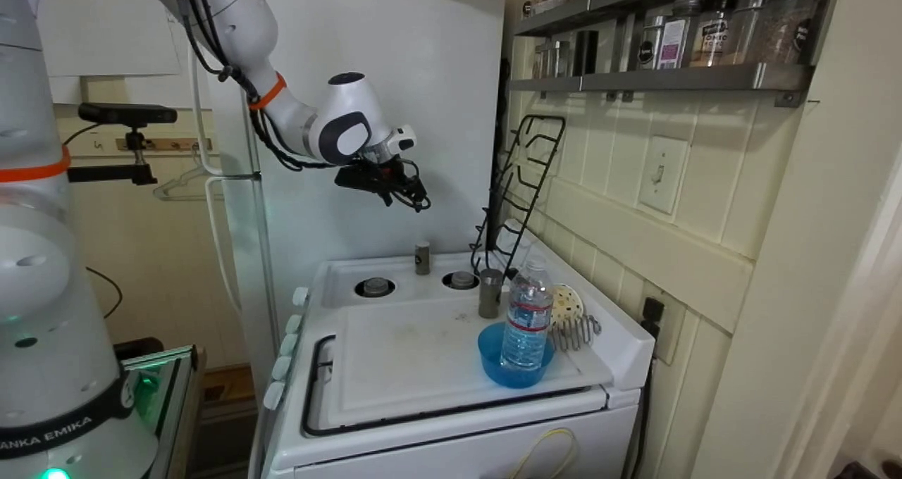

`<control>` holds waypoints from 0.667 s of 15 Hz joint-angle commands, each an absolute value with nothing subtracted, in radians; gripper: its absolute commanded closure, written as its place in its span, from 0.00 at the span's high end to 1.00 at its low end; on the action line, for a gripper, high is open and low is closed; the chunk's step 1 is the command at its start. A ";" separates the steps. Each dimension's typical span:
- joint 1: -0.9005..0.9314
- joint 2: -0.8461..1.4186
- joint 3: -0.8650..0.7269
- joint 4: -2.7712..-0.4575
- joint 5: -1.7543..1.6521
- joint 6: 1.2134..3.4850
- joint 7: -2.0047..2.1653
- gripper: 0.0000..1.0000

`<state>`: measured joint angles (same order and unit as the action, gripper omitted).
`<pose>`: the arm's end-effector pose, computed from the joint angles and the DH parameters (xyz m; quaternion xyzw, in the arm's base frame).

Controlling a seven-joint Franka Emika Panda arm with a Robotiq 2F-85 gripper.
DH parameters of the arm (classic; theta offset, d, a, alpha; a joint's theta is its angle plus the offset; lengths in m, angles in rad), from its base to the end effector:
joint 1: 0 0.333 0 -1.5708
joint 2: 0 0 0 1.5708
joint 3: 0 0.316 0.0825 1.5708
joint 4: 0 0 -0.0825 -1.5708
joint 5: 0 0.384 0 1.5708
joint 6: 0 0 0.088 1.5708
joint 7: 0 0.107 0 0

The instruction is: Move the spice bottle to the right

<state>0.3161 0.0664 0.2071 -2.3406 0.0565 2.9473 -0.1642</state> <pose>0.4806 0.2721 0.3673 -0.9159 -0.2988 -0.2596 0.0666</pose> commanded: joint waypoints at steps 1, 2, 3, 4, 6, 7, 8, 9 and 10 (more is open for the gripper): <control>0.350 0.129 0.130 -2.328 -0.204 2.951 0.048 1.00; 0.362 0.147 0.111 -2.311 -0.255 2.929 0.086 1.00; 0.367 0.173 0.106 -2.292 -0.278 2.928 0.105 1.00; 0.365 0.202 0.113 -2.278 -0.271 2.949 0.100 1.00; 0.358 0.255 0.141 -2.248 -0.228 2.981 0.065 1.00; 0.357 0.283 0.152 -2.226 -0.217 2.975 0.059 1.00; 0.352 0.301 0.167 -2.210 -0.205 2.970 0.051 1.00; 0.362 0.324 0.158 -2.191 -0.224 2.974 0.068 1.00; 0.369 0.343 0.151 -2.174 -0.237 2.972 0.077 1.00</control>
<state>0.3513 0.2670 0.1572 -2.2390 -0.2284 2.9606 0.0602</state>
